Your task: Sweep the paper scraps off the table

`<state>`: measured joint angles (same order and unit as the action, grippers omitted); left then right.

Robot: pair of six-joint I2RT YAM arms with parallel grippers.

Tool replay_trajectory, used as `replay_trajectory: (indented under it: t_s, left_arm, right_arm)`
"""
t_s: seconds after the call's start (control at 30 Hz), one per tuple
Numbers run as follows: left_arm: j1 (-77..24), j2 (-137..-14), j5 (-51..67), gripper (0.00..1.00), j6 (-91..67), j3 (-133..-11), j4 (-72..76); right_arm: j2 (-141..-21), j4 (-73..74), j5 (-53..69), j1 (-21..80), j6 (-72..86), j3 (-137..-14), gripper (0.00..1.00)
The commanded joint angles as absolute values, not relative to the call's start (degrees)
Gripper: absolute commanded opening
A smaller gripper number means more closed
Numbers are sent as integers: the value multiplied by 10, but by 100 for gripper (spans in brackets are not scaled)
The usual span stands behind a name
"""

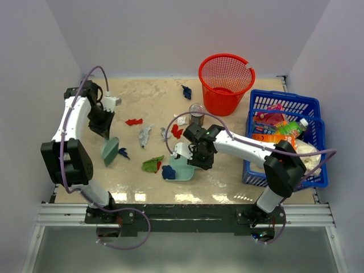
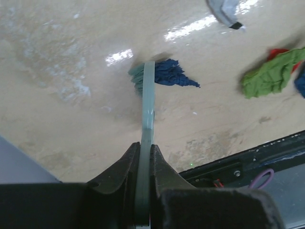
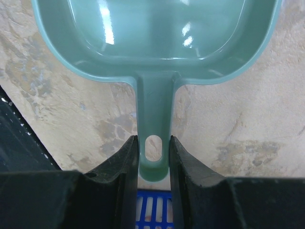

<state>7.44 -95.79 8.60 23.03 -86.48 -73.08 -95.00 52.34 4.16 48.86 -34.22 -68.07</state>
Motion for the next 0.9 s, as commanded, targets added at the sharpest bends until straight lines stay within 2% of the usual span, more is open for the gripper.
replay_trajectory:
  t_s: [0.0, 0.1, 0.23, 0.3, 0.5, 0.7, 0.87]
  left_arm:
    - [52, -950, 191, 0, 221, -841, -733]
    - [21, -947, 263, 0, 220, -836, -712]
    - [5, -960, 493, 0, 200, -849, -708]
    - [5, -962, 524, 0, 209, -855, -717]
    - [27, -961, 460, 0, 207, -881, -728]
    - [54, -940, 444, 0, 217, -931, -754]
    - [54, -926, 337, 0, 193, -895, -716]
  right_arm:
    - [-974, 516, 67, 505, -351, -712, 0]
    - [-1017, 519, 79, 517, -338, -754, 0]
    - [-1062, 534, 95, 521, -322, -809, 0]
    - [-1069, 529, 96, 522, -318, -818, 0]
    - [-1054, 522, 109, 521, -289, -797, 0]
    - [-1041, 515, 97, 521, -283, -780, 0]
    - [-1048, 516, 95, 521, -281, -786, 0]
